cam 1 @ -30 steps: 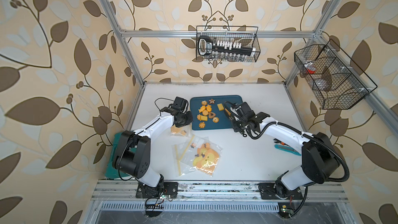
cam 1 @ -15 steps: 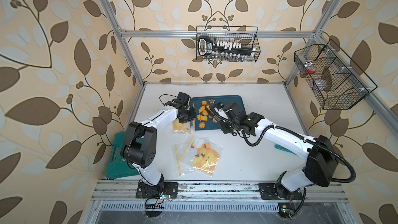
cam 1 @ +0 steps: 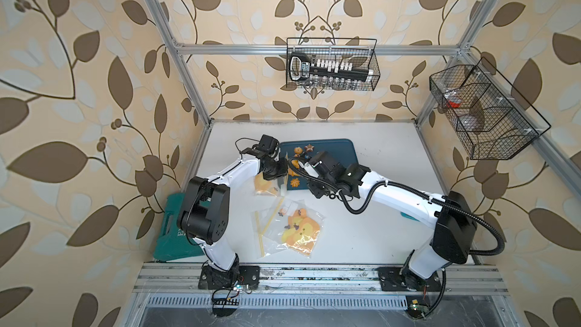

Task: Put the cookies into a resealable bag to prevent moisture
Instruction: Place the cookie in the ziploc bag.

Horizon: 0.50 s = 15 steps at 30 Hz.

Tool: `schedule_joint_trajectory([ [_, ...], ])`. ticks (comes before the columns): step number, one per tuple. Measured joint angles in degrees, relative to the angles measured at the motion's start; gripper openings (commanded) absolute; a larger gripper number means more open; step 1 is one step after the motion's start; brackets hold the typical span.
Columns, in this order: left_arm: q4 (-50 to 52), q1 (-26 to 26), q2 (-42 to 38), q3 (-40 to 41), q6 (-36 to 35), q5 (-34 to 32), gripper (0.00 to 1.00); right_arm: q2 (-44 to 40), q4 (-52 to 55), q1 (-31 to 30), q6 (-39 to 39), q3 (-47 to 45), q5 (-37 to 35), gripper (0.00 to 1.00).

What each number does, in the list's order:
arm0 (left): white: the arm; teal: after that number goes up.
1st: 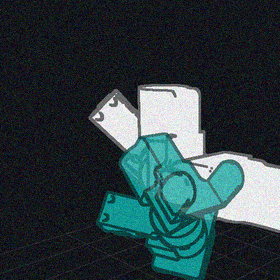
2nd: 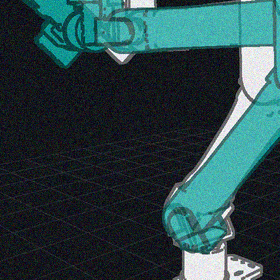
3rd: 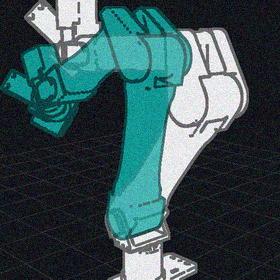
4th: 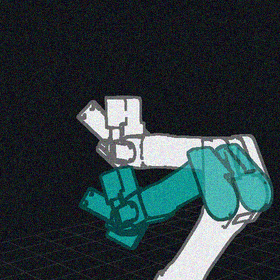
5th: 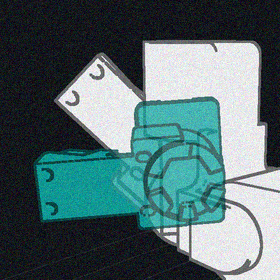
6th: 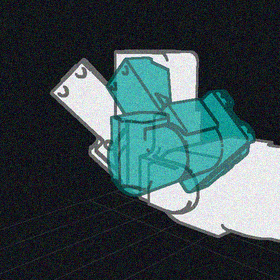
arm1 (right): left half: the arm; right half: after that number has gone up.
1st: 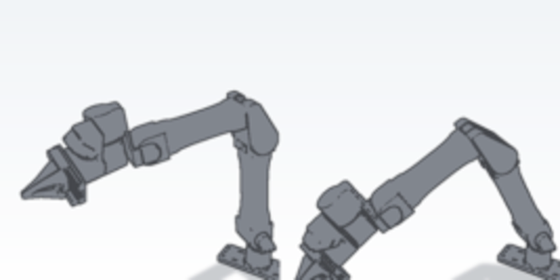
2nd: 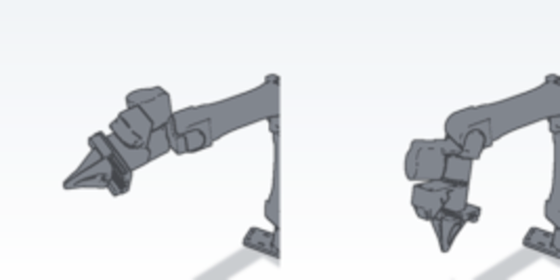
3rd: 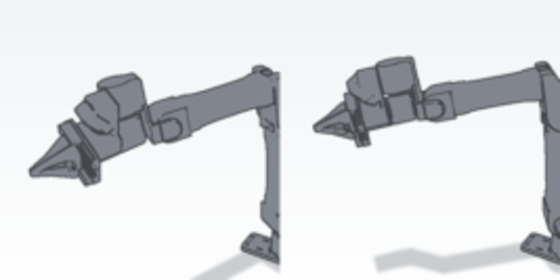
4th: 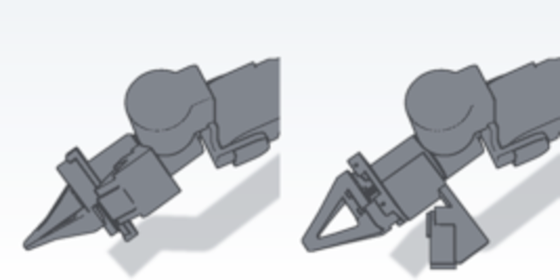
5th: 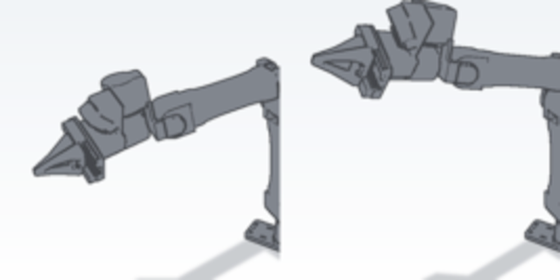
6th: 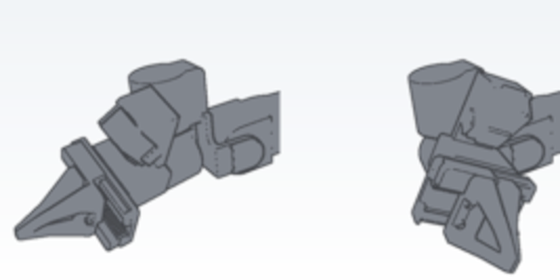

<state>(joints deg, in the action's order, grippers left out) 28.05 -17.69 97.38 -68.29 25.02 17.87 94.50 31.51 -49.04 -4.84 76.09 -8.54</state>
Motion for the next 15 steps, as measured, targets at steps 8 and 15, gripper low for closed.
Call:
schedule_joint_trajectory([
  [8,0.0,-0.3,0.2,0.0,-0.3,0.2,0.0,1.9,0.3,-0.1,0.7,0.3,-0.1,0.13],
  [15,0.0,-0.3,0.2,0.0,-0.3,0.0,0.0,4.5,2.6,-0.7,3.5,0.3,-4.2,0.12],
])
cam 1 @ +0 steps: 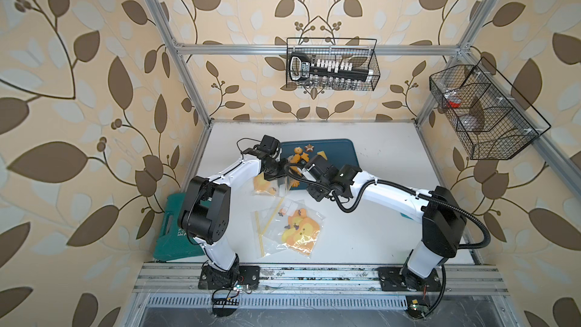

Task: Put the cookies into a resealable bag to prevent moisture
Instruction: Place the cookie in the ziploc bag.

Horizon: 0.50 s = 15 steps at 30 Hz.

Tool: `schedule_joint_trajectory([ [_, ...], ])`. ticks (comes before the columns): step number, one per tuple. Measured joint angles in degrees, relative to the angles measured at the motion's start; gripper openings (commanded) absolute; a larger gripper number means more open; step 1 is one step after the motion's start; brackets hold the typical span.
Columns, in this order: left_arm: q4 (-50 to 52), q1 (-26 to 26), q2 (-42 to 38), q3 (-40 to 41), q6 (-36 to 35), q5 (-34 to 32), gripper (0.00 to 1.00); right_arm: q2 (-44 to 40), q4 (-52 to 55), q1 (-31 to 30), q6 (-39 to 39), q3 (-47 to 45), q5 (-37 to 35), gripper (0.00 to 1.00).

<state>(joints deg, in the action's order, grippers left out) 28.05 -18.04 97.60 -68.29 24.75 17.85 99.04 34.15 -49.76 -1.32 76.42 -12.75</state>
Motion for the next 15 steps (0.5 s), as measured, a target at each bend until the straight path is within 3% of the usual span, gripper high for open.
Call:
schedule_joint_trajectory([
  [6,0.0,0.0,0.0,0.0,0.0,0.0,0.0,1.1,1.3,-2.7,4.4,0.0,-5.2,0.11],
  [15,0.4,0.0,0.0,0.0,-0.2,0.0,0.0,1.1,1.3,-4.2,9.3,0.0,-5.9,0.11],
])
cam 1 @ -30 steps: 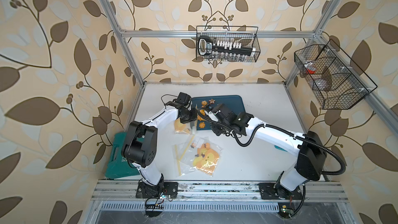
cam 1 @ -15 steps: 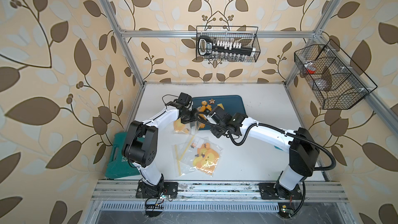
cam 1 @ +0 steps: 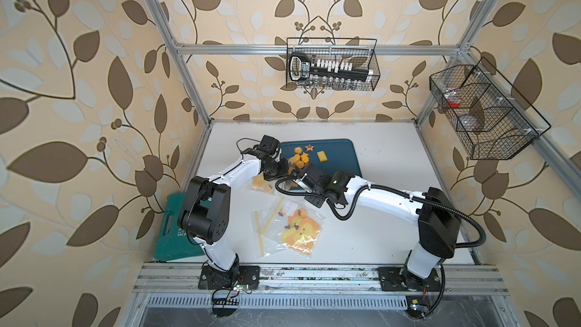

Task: Put the cookies into a resealable bag to prevent moisture
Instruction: Place the cookie in the ziploc bag.

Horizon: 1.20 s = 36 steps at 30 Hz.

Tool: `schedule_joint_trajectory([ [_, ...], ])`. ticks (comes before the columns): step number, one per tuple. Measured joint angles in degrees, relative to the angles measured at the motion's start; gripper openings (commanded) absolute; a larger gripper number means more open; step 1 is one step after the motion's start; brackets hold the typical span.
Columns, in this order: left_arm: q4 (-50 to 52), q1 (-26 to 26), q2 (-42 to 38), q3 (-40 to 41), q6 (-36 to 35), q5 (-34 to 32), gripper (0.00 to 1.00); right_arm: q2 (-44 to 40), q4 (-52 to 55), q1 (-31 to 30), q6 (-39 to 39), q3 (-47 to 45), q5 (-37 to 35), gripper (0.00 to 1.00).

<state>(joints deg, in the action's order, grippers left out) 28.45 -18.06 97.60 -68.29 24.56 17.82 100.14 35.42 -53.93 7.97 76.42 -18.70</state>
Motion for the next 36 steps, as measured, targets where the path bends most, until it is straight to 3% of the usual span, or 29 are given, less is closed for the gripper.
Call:
schedule_joint_trajectory([
  [10,-0.2,-1.1,-0.1,0.0,-0.3,0.2,0.0,1.0,0.9,0.2,4.6,0.9,2.7,0.08],
  [21,-3.1,-1.1,-7.0,2.0,-0.3,0.4,0.0,5.6,1.4,6.4,1.2,4.2,4.8,0.04],
  [36,-3.3,-1.1,-7.1,2.0,-0.2,1.5,0.0,1.3,-1.1,4.5,1.6,3.3,14.6,0.03],
])
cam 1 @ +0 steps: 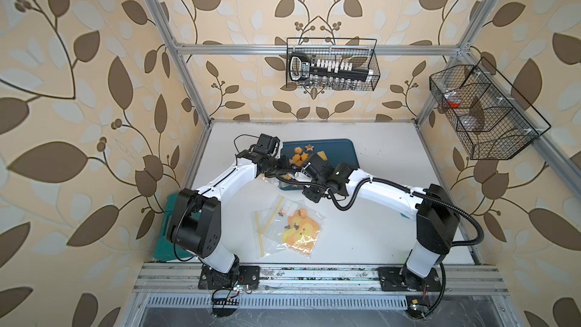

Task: Put the cookies into a resealable bag to prevent moisture
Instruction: Place the cookie in the ziploc bag.

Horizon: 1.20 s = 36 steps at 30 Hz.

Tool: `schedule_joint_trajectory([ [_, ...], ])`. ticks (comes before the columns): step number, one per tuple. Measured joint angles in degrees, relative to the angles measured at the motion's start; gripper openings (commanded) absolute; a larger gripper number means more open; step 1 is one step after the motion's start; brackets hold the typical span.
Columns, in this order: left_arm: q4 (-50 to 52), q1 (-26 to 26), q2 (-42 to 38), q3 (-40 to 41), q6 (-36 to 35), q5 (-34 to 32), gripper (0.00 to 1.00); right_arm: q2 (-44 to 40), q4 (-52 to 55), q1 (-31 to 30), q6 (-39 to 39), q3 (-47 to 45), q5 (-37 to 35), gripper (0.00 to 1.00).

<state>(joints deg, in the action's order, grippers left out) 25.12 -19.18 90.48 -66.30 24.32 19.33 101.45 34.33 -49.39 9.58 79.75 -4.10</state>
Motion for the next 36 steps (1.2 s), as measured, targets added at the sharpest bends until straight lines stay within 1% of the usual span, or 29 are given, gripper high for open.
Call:
schedule_joint_trajectory([
  [5,0.0,0.0,0.0,0.1,0.0,0.0,0.0,0.4,0.2,2.0,-1.0,0.1,0.1,0.01],
  [11,0.0,0.0,0.0,0.1,0.0,0.0,0.0,0.4,-0.8,4.2,-3.2,-0.5,0.3,0.01],
  [17,0.0,0.0,0.0,0.1,0.0,0.2,0.0,0.2,-1.6,5.6,-4.4,-1.5,4.3,0.03],
  [24,0.0,0.0,0.0,0.1,0.0,0.3,0.0,0.2,-1.3,5.1,-2.2,-1.5,8.7,0.02],
  [28,-0.1,0.0,0.0,0.1,0.0,1.3,0.0,0.2,-1.8,4.8,-1.9,-1.5,8.1,0.0],
  [36,-0.5,0.0,0.0,0.1,0.0,1.3,0.0,2.1,-2.1,6.1,-3.6,0.1,6.8,0.0],
])
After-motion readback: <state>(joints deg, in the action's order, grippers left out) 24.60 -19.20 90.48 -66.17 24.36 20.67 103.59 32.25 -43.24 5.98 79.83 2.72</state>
